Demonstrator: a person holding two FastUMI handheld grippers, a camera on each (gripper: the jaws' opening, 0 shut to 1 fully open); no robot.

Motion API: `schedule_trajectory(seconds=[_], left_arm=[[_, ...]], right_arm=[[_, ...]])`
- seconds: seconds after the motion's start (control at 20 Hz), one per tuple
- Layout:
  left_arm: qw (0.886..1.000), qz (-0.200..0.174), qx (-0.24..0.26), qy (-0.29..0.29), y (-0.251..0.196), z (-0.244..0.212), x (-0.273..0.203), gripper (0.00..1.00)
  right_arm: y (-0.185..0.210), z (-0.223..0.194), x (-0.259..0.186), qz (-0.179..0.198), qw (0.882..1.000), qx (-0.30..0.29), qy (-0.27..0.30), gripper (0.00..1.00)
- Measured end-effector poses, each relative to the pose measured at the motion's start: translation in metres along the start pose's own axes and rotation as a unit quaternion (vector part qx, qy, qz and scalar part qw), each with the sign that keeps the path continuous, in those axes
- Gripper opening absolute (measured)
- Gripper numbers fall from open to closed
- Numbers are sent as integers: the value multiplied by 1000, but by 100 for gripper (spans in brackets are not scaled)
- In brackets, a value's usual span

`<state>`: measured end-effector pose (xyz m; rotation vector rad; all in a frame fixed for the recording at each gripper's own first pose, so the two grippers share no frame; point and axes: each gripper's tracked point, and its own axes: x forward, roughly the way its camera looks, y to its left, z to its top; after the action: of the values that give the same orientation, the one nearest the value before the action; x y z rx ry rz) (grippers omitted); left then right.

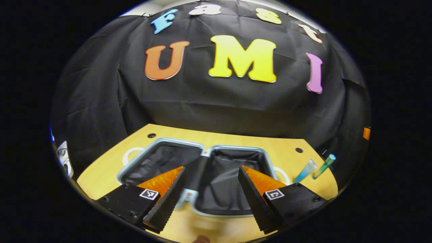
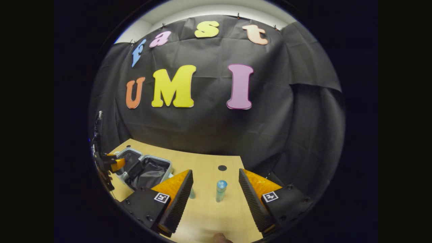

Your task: First open the suitcase, pack the skin care products into it, and then close the suitcase.

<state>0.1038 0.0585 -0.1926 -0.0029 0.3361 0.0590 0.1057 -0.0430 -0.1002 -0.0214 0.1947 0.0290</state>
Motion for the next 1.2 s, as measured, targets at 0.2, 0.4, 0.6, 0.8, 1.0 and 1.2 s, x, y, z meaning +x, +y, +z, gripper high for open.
schedule_trajectory(seconds=[0.2, 0.4, 0.6, 0.8, 1.0, 1.2], left_arm=[[996, -84, 24, 17, -128, -35, 7, 98], [986, -134, 88, 33, -197, -73, 21, 99], [984, -139, 87, 62, -221, -104, 62, 100], [986, -122, 85, 77, -227, -119, 95, 100], [985, -112, 93, 89, -230, -129, 117, 100], [987, -99, 92, 87, -233, -130, 130, 92]], right_arm=[[-50, -27, 13, -14, 1000, -2, 25, 81], [-92, -40, 11, -47, 998, -5, 41, 81], [-116, -52, 12, -64, 996, -18, 57, 81], [-122, -63, 16, -70, 995, -16, 73, 81], [-121, -72, 21, -70, 994, -20, 82, 80], [-120, -80, 24, -71, 993, -14, 94, 81]])
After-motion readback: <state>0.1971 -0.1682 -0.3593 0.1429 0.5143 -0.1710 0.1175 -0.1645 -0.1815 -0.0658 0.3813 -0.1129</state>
